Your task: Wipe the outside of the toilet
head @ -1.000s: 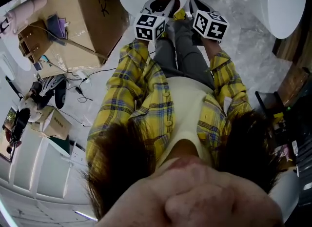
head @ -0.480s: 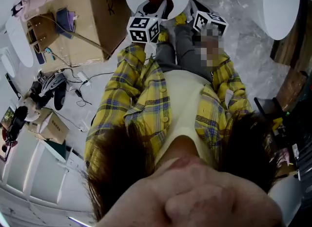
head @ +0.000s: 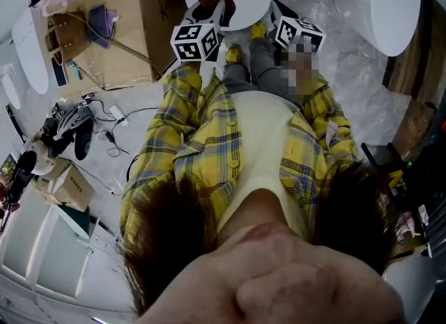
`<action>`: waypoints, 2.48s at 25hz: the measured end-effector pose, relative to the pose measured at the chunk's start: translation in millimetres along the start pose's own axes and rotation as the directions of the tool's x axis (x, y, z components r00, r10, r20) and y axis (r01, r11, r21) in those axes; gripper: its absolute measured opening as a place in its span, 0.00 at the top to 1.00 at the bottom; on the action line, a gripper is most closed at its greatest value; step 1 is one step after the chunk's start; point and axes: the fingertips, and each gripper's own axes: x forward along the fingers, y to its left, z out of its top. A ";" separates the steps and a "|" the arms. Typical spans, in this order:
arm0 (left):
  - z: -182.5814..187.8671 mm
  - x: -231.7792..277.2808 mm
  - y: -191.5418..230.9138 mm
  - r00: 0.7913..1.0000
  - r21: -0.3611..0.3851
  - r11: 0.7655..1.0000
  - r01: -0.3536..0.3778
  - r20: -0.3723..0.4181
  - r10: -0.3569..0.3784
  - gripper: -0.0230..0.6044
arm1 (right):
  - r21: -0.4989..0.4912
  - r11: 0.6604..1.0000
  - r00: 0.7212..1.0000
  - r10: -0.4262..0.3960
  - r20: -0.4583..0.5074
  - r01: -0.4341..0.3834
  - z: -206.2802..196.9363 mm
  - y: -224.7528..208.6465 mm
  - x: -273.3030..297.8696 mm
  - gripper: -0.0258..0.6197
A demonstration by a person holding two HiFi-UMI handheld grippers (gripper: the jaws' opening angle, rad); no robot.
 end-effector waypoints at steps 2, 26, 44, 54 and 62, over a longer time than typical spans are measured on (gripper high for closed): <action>4.5 -9.8 0.7 1.000 -0.004 1.000 -0.007 0.012 0.007 0.81 | -0.008 1.000 1.000 0.008 0.006 -0.008 1.7 6.9 -5.7 0.92; 17.2 -88.9 43.5 0.990 -0.062 0.989 -0.133 0.044 0.136 0.81 | -0.071 0.996 0.997 0.048 0.052 -0.045 13.4 49.7 -35.2 0.92; 9.4 -108.8 48.6 0.979 -0.075 0.978 -0.197 0.029 0.200 0.81 | -0.121 0.991 0.997 0.054 0.046 -0.048 20.3 57.6 -41.1 0.92; 9.5 -108.7 46.2 0.981 -0.086 0.978 -0.190 0.014 0.192 0.81 | -0.114 0.992 0.996 0.065 0.057 -0.058 22.4 58.2 -45.2 0.92; 8.1 -106.0 40.8 0.985 -0.097 0.980 -0.172 -0.009 0.172 0.81 | -0.115 0.992 0.996 0.065 0.065 -0.057 22.8 56.8 -48.6 0.92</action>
